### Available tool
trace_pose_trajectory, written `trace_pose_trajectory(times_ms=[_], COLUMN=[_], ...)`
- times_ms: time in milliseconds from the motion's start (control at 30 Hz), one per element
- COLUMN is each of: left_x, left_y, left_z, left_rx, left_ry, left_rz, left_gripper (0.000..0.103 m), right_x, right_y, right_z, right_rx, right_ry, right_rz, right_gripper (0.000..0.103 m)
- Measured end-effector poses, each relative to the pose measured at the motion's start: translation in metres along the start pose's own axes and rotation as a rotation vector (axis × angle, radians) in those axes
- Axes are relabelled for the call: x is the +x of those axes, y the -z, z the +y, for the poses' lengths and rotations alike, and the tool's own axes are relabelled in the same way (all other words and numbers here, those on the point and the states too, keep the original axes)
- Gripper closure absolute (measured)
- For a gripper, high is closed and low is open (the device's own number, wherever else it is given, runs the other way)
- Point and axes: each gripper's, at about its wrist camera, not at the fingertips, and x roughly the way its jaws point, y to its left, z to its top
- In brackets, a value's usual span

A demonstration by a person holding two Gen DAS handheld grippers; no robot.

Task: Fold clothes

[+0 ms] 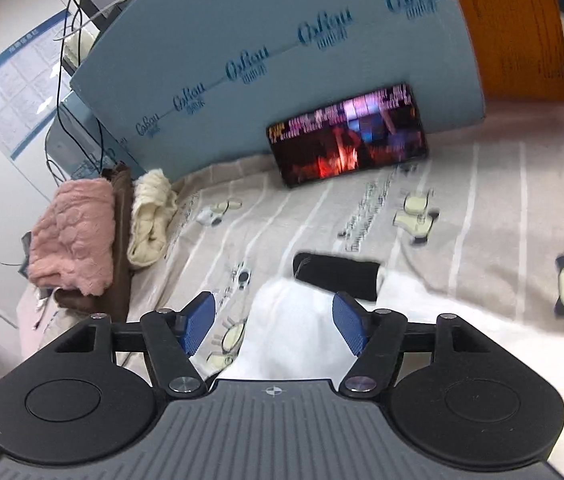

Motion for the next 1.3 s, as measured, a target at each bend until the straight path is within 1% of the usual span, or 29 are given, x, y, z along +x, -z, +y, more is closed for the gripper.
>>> trace_pose_trajectory(times_ms=[67, 100, 133, 167, 233, 300, 333, 367, 467, 533, 633, 700, 767, 800, 900, 1000, 1067, 1133, 1167, 1300], left_x=[-0.007, -0.010, -0.014, -0.016, -0.014, -0.002, 0.004, 0.007, 0.014, 0.016, 0.012, 0.005, -0.003, -0.008, -0.016, -0.016, -0.011, -0.004, -0.001, 0.017], left_y=[-0.004, -0.006, -0.007, -0.007, -0.006, 0.000, 0.002, 0.002, -0.001, -0.003, -0.006, -0.008, -0.016, -0.020, -0.023, -0.021, -0.019, -0.017, -0.017, -0.015], left_z=[-0.006, -0.011, -0.015, -0.020, -0.034, -0.048, -0.051, -0.049, -0.039, -0.032, -0.023, -0.018, -0.008, -0.002, 0.015, 0.028, 0.032, 0.030, 0.027, 0.017], left_rx=[0.047, 0.085, 0.120, 0.152, 0.258, 0.403, 0.448, 0.444, 0.400, 0.373, 0.316, 0.257, 0.154, 0.089, -0.095, -0.247, -0.327, -0.340, -0.337, -0.322], left_ry=[-0.080, -0.127, -0.153, -0.155, -0.162, -0.248, -0.305, -0.330, -0.381, -0.389, -0.375, -0.378, -0.346, -0.311, -0.182, -0.086, -0.043, -0.045, -0.045, -0.010], left_rz=[-0.065, -0.099, -0.137, -0.170, -0.159, -0.080, -0.046, -0.015, 0.074, 0.105, 0.098, 0.066, 0.056, 0.058, 0.104, 0.151, 0.188, 0.217, 0.217, 0.230], left_gripper=[0.023, 0.021, 0.019, 0.016, 0.015, 0.015, 0.015, 0.015, 0.014, 0.014, 0.013, 0.013, 0.013, 0.013, 0.013, 0.013, 0.013, 0.013, 0.013, 0.012], right_x=[0.000, -0.001, -0.002, -0.004, -0.007, -0.012, -0.015, -0.019, -0.032, -0.041, -0.051, -0.060, -0.077, -0.087, -0.114, -0.133, -0.136, -0.136, -0.135, -0.128], right_y=[0.005, 0.007, 0.009, 0.011, 0.013, 0.017, 0.019, 0.022, 0.029, 0.033, 0.036, 0.036, 0.036, 0.037, 0.040, 0.045, 0.048, 0.052, 0.053, 0.057], right_z=[-0.004, -0.004, -0.004, -0.004, -0.004, -0.003, -0.003, -0.003, -0.008, -0.014, -0.029, -0.043, -0.053, -0.059, -0.073, -0.087, -0.096, -0.104, -0.106, -0.115], right_rx=[0.020, 0.020, 0.020, 0.021, 0.025, 0.028, 0.030, 0.032, 0.038, 0.027, 0.044, 0.081, 0.109, 0.124, 0.161, 0.182, 0.205, 0.230, 0.242, 0.282], right_ry=[-0.036, -0.037, -0.039, -0.044, -0.057, -0.062, -0.064, -0.067, -0.085, -0.084, -0.020, 0.023, 0.056, 0.060, 0.068, 0.091, 0.097, 0.098, 0.091, 0.071], right_rz=[0.019, 0.015, 0.011, 0.007, -0.003, -0.019, -0.027, -0.033, -0.049, -0.060, -0.086, -0.127, -0.195, -0.228, -0.307, -0.337, -0.319, -0.293, -0.277, -0.239], right_gripper=[0.040, 0.038, 0.038, 0.038, 0.037, 0.037, 0.036, 0.036, 0.035, 0.031, 0.030, 0.031, 0.030, 0.030, 0.026, 0.024, 0.024, 0.024, 0.024, 0.023])
